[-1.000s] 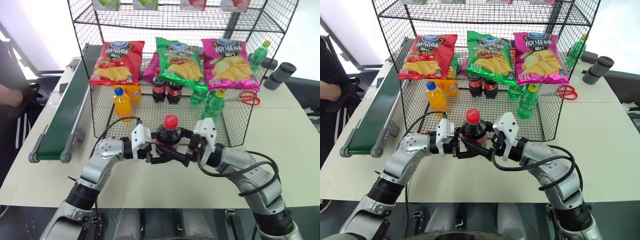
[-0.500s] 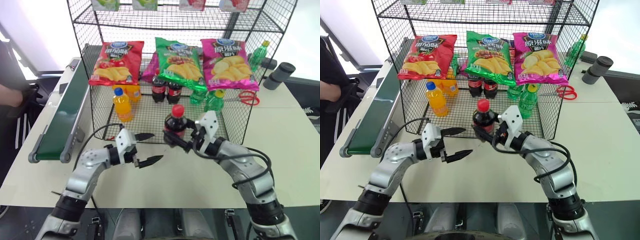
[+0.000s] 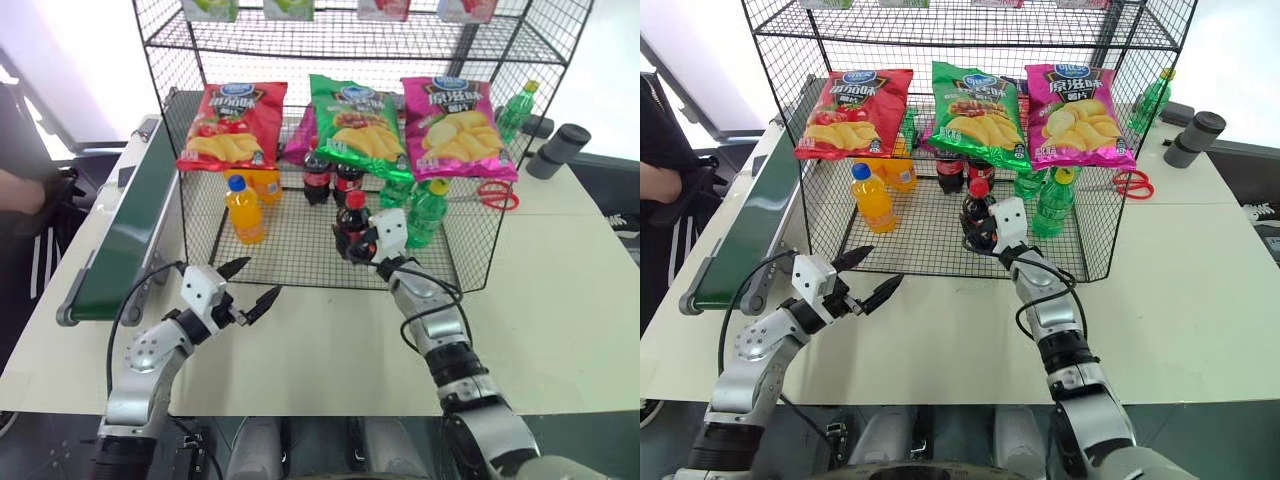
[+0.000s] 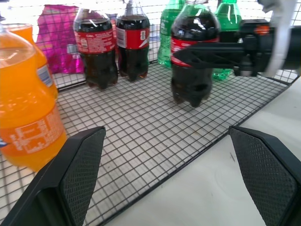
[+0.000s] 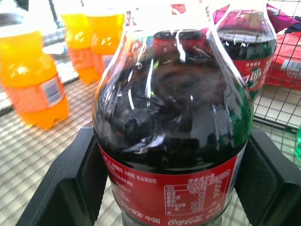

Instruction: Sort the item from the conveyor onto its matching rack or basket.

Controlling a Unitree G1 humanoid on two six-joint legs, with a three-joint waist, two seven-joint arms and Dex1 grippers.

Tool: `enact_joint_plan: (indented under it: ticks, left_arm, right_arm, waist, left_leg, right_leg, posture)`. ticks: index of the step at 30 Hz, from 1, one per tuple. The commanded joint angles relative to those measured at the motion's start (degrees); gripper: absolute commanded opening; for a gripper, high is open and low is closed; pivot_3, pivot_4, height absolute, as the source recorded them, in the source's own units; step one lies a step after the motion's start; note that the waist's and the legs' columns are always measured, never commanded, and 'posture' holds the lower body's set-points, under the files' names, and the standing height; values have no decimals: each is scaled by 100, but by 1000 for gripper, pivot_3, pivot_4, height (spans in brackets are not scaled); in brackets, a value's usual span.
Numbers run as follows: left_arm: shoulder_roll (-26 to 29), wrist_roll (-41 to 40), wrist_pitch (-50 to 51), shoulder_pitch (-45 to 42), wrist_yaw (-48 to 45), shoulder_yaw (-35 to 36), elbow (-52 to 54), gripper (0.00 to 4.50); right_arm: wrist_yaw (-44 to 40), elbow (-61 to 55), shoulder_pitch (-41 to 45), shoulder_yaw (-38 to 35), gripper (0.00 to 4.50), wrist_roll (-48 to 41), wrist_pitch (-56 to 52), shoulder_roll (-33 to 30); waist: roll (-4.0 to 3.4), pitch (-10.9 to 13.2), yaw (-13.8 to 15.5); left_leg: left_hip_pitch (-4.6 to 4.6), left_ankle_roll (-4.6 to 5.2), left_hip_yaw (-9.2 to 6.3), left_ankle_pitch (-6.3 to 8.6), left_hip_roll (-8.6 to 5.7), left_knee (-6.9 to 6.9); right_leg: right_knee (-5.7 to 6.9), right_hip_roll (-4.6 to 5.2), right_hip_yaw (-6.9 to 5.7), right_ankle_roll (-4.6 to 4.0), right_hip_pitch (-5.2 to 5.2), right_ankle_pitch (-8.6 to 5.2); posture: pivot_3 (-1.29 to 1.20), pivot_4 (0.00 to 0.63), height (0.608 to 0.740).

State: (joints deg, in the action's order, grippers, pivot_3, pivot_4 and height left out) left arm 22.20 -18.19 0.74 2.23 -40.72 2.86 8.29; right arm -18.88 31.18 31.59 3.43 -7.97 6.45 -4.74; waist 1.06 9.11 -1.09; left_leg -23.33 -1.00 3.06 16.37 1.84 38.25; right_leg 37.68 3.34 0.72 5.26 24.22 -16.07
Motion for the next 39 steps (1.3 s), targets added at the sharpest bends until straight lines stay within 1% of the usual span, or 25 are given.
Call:
enact_joint_plan:
  ticks: [1, 6, 12, 14, 15, 19, 22, 28, 32, 34, 36, 39]
  left_arm:
    - [-13, -44, -118, 25, 42, 31, 295, 4461]
    - [1, -85, -98, 148, 43, 50, 444, 4461]
    - [-19, -49, -1, 66, 92, -24, 477, 4461]
    - [-19, -46, 44, 13, 117, -45, 482, 4500]
    - [-15, -47, 63, -13, 128, -50, 482, 4500]
    - [2, -74, 163, -109, 176, -33, 506, 4500]
    - [-3, -34, 269, -186, 287, -24, 529, 4500]
    - [47, 18, 502, -225, 411, -47, 543, 4500]
    - [101, 62, 625, -269, 420, -74, 502, 4500]
    - [156, 70, 670, -304, 392, -63, 475, 4500]
    - [256, 87, 705, -327, 336, -52, 424, 4500]
    - [400, 92, 674, -343, 232, -25, 294, 4500]
  right_arm:
    - [-21, 385, 397, -171, 3033, -2, 560, 132]
    - [-62, 1112, 706, -217, 3033, 52, 886, 245]
    - [-245, 1371, 773, -291, 3033, 9, 962, 286]
    - [-317, 1318, 712, -274, 4094, 24, 984, 278]
    - [-321, 1275, 676, -265, 4475, 48, 1013, 268]
    - [-308, 958, 491, -182, 4475, 226, 1119, 123]
    - [-369, 471, 202, -129, 4475, 360, 1127, -113]
    - [-839, -1109, -664, -112, 4475, 324, 602, -854]
    - [-1346, -2357, -1351, -276, 4475, -76, -39, -1458]
    - [-1630, -3062, -1785, -437, 4475, -413, -476, -1808]
    - [-1978, -3809, -2347, -641, 4475, -774, -893, -2268]
    - [-2180, -4579, -2956, -1003, 4475, -1198, -1389, -2724]
  waist:
    - [0, 0, 0]
    - [-1, 0, -20]
    - [-1, 0, -21]
    - [-1, 0, -22]
    - [-1, -1, -22]
    - [-2, -1, -23]
    - [-2, -1, -5]
    - [-2, -2, 7]
    - [-3, -2, 5]
    - [-3, -2, 22]
    - [-4, -3, 36]
    - [-3, -4, 44]
  left_leg:
    - [0, 0, 0, 0, 0, 0]
    - [1, -1, 2, 0, 0, 0]
    - [3, -7, 1, -4, 0, 0]
    - [4, -7, 2, -4, -1, 0]
    - [4, -7, 2, -4, 0, 0]
    - [7, -8, 2, -5, -1, 0]
    - [6, -8, 2, -5, -1, 0]
    - [6, -8, 2, -5, -3, 1]
    - [8, -8, -1, -5, -2, 0]
    - [8, -8, 0, -5, -2, 1]
    - [9, -7, -3, -5, -2, 1]
    - [11, -7, -4, -5, -3, 1]
  right_leg:
    - [1, 1, 0, 0, 0, 0]
    - [5, 13, 0, 0, 1, 0]
    - [19, 16, 2, 0, 5, 0]
    - [20, 16, 3, 0, 5, 0]
    - [21, 16, 2, 0, 5, 0]
    - [24, 16, 3, 0, 5, 0]
    - [24, 17, 4, 0, 5, 0]
    - [23, 21, 4, 0, 5, 0]
    - [25, 16, 5, 0, 4, 0]
    - [24, 15, 5, 0, 4, 0]
    - [23, 14, 4, 0, 0, 0]
    - [16, 11, 3, 0, -8, -1]
  posture:
    - [0, 150, 740]
    - [0, 150, 740]
    - [0, 150, 740]
    - [0, 150, 740]
    - [0, 150, 740]
    - [0, 150, 740]
    - [0, 150, 740]
    - [0, 150, 740]
    - [0, 150, 740]
    - [0, 150, 740]
    - [0, 150, 740]
    - [0, 150, 740]
